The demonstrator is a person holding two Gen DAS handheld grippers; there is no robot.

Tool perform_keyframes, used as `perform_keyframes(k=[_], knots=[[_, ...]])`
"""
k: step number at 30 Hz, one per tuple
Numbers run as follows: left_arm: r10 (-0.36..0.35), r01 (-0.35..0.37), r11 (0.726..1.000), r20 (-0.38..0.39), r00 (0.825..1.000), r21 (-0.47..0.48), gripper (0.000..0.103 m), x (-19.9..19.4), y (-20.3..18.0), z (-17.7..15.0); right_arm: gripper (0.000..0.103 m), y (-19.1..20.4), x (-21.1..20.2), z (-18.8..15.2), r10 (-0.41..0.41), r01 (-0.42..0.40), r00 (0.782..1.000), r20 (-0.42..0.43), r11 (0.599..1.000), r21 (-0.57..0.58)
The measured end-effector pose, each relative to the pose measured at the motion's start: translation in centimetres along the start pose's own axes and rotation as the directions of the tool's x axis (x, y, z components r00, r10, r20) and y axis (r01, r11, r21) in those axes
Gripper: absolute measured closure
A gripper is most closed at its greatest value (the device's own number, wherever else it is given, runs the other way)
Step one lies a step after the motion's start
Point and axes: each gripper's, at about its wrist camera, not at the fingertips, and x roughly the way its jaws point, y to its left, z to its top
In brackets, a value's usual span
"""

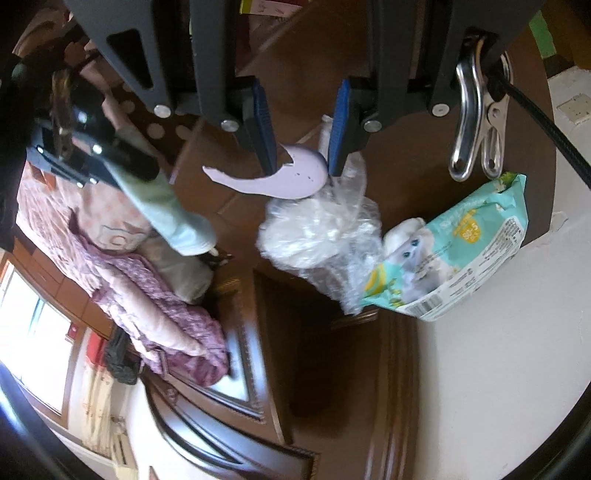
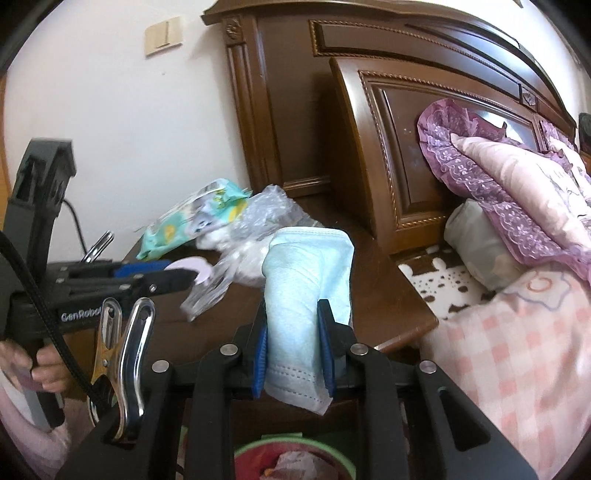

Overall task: Collect trash
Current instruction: 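Carry the mask and pink piece with both tools down over the red bucket, then open both tools to drop the mask and pink piece into the bucket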

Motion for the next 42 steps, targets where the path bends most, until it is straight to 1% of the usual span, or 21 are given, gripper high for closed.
perform_keyframes(k=[4,9,13,17,21,24,30,34,39,42], knots=[[-0.021,0.021,1.0,-0.004,1.0,0.016,0.073,-1.1,-1.5,-0.8,0.079,0.5,-2.1,-1.1,0.008,-0.008,1.0,0.01,1.0,0.009],[-0.032,0.032,0.999,-0.024,0.999,0.016,0.073,-2.4,-2.3,-2.4,0.079,0.9,-4.6,-2.6,0.01,-0.01,1.0,0.02,1.0,0.007],[-0.021,0.022,1.0,-0.04,0.999,0.019,0.073,-3.5,-2.9,-4.1,0.079,1.1,-6.3,-4.2,0.009,-0.009,1.0,0.014,1.0,0.012],[-0.008,0.01,1.0,-0.064,0.998,0.029,0.073,-4.1,-3.5,-6.1,0.079,1.2,-7.1,-6.3,0.02,-0.02,1.0,-0.011,0.999,0.033],[-0.001,0.004,0.999,-0.084,0.996,0.046,0.073,-4.3,-4.3,-7.8,0.079,1.3,-7.4,-8.7,0.03,-0.027,0.999,-0.043,0.998,0.056],[-0.005,0.009,0.999,-0.103,0.995,0.04,0.073,-4.3,-4.9,-9.2,0.079,1.1,-7.5,-10.2,0.039,-0.035,0.997,-0.062,0.997,0.076],[-0.014,0.021,0.999,-0.135,0.991,0.049,0.073,-3.8,-6.5,-11.8,0.079,0.4,-7.4,-12.5,0.042,-0.031,0.994,-0.1,0.993,0.111],[-0.041,0.046,0.999,-0.187,0.982,0.022,0.073,-2.5,-6.9,-13.6,0.079,0.0,-7.1,-14.0,0.012,0.003,0.991,-0.133,0.994,0.111],[-0.028,0.038,0.998,-0.233,0.972,0.042,0.073,-0.8,-7.8,-16.0,0.079,0.0,-6.0,-16.1,0.008,0.012,0.982,-0.186,0.995,0.104],[-0.035,0.046,0.998,-0.273,0.961,0.033,0.073,0.5,-7.9,-17.3,0.079,-0.2,-5.4,-17.3,0.016,0.009,0.976,-0.215,0.993,0.116]])
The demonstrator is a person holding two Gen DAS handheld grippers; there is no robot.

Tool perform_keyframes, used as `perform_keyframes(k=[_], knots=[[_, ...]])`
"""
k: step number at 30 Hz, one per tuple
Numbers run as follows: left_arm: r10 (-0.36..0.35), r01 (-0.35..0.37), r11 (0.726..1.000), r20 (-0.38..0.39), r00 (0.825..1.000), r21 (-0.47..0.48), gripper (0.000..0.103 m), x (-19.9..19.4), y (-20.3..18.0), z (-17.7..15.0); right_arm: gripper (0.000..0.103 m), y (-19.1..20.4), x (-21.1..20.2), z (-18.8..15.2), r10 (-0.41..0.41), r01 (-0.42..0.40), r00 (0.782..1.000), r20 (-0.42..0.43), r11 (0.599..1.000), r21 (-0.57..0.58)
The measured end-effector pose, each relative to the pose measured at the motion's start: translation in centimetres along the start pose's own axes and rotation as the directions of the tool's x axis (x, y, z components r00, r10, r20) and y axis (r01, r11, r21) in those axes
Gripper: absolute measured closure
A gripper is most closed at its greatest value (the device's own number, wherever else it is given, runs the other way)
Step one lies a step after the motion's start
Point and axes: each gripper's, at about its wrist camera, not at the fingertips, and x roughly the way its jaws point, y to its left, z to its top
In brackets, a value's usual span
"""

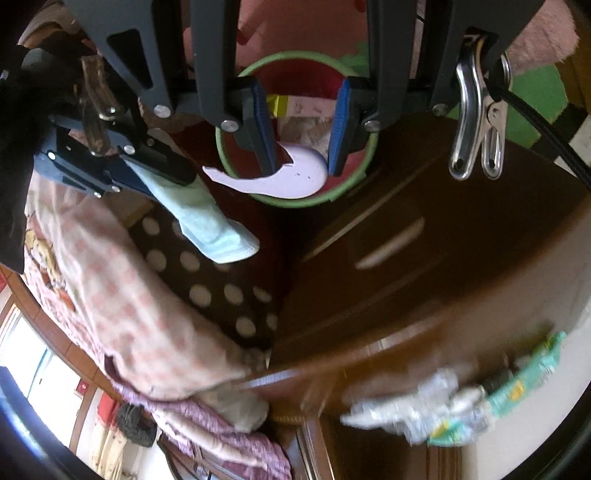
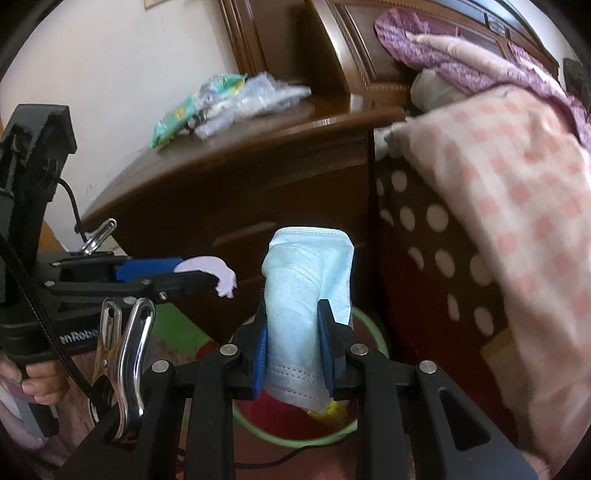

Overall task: Collect trash
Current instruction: 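Open both tools to drop the mask and pink piece into the bucket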

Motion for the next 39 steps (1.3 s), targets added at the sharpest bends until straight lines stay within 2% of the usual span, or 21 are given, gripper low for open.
perform_keyframes(k=[13,23,30,39], knots=[[0.011,-0.012,1.0,-0.114,0.993,-0.008,0.073,6.1,0.4,-2.5,0.079,-0.5,3.7,-2.0,-0.008,0.01,0.992,-0.127,1.0,0.012],[0.033,-0.034,0.999,-0.171,0.985,0.001,0.073,9.3,0.6,-3.3,0.079,-1.8,6.4,-2.8,0.001,0.021,0.967,-0.253,0.996,0.083],[0.032,-0.033,0.999,-0.195,0.98,-0.001,0.073,10.2,1.0,-3.8,0.078,-2.0,7.4,-3.1,0.01,0.019,0.958,-0.287,0.995,0.098],[0.025,-0.027,1.0,-0.206,0.978,-0.004,0.073,10.6,1.1,-3.8,0.077,-2.7,8.0,-3.1,0.026,0.013,0.956,-0.292,0.991,0.13]])
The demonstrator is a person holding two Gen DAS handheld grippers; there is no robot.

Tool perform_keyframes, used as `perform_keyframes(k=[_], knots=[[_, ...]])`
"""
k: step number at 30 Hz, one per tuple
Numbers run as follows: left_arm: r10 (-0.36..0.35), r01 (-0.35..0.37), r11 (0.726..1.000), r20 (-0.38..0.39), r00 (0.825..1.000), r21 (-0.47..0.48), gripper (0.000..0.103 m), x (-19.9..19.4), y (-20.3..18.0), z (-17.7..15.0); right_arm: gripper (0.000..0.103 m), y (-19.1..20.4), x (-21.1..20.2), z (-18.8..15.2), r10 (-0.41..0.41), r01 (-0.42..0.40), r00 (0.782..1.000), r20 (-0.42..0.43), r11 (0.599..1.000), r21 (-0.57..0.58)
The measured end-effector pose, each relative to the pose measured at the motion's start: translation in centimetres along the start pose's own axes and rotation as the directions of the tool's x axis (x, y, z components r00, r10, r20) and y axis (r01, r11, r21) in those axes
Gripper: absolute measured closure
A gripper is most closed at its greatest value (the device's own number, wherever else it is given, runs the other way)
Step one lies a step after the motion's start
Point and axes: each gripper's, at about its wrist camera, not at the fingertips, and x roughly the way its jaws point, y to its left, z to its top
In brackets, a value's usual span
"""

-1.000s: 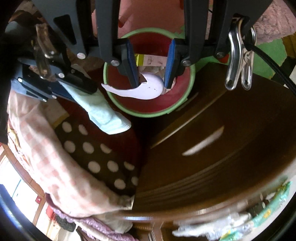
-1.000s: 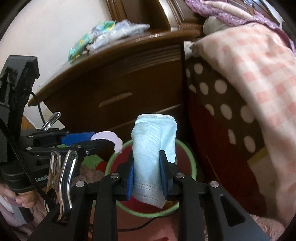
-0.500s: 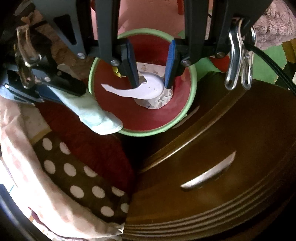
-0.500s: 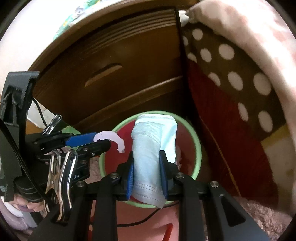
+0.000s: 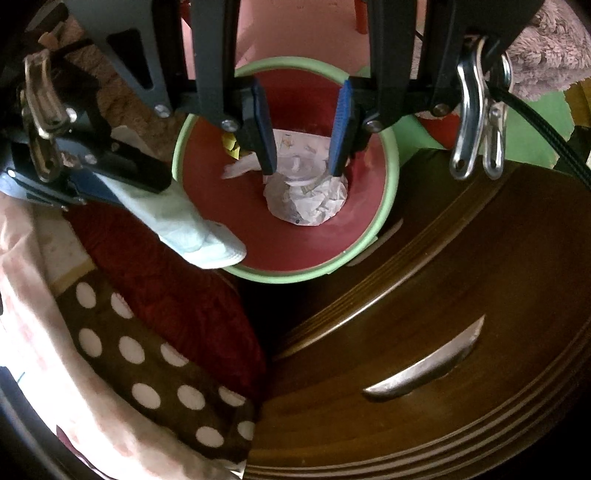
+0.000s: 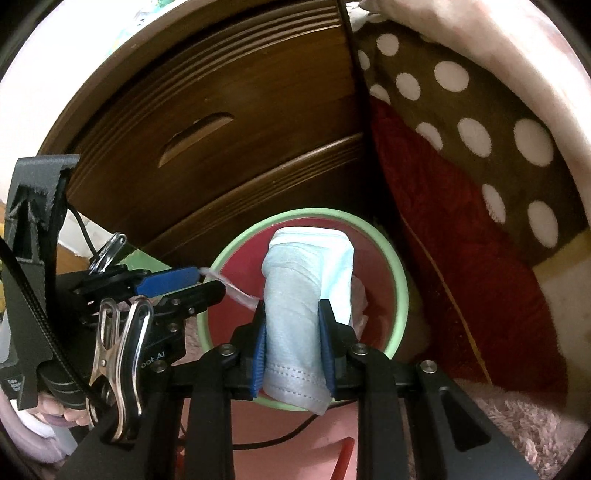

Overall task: Collect trash
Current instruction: 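Open both tools to drop the mask and pink piece into the bucket, then raise both open tools from the bucket back toward the nightstand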

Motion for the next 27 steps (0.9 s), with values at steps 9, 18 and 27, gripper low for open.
perform_keyframes(k=[9,18,27], knots=[[0.006,-0.006,1.0,0.006,1.0,-0.001,0.058,-0.2,-0.2,-0.1,0.071,-0.3,0.0,-0.1,-0.003,0.002,1.0,0.011,1.0,0.015],[0.014,-0.014,1.0,0.025,1.0,0.012,0.058,-1.3,-0.4,-0.2,0.071,-0.1,-0.7,0.0,-0.002,0.001,0.999,0.041,1.0,0.011],[0.014,-0.015,1.0,0.073,0.997,0.026,0.058,-3.9,-1.1,-0.2,0.071,0.9,-2.6,-0.3,0.003,-0.002,0.995,0.095,1.0,-0.009]])
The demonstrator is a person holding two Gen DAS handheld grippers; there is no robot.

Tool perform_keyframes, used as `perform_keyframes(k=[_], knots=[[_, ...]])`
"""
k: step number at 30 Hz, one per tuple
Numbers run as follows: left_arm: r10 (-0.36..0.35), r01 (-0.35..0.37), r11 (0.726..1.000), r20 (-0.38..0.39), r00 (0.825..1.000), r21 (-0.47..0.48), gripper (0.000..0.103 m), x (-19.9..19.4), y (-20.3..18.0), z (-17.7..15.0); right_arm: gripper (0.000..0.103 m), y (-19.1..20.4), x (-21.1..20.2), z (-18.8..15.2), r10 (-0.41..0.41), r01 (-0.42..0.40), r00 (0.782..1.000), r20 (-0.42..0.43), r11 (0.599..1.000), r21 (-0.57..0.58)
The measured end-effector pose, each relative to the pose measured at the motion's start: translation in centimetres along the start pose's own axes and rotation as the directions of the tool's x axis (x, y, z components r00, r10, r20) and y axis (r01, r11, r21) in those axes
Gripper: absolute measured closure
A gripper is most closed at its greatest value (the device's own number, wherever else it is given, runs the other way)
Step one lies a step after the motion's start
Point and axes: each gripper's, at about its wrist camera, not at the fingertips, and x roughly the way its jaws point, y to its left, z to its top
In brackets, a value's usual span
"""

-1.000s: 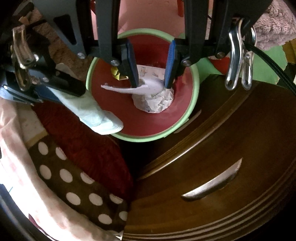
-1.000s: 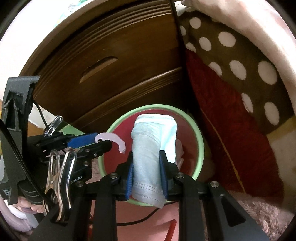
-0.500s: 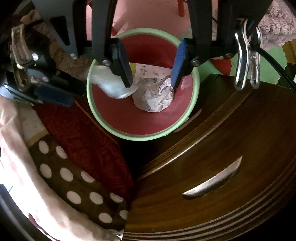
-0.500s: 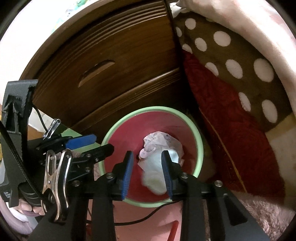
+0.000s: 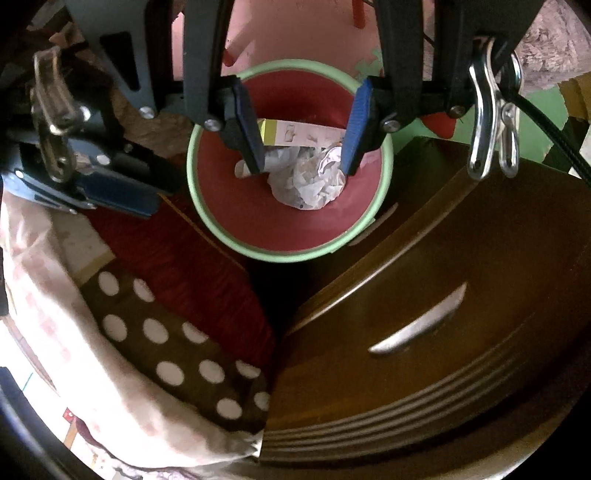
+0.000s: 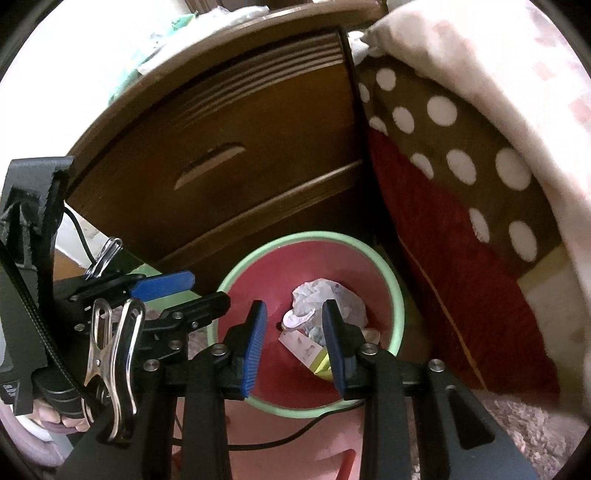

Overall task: Collect trash
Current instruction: 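Raise both open tools from the bucket back toward the nightstand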

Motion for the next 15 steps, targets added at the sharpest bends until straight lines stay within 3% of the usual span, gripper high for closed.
perform_keyframes(k=[15], knots=[[0.007,-0.005,1.0,0.139,0.99,-0.012,0.058,-7.0,0.1,1.8,0.071,1.6,-4.8,1.8,0.036,-0.029,0.992,0.124,0.998,-0.062]])
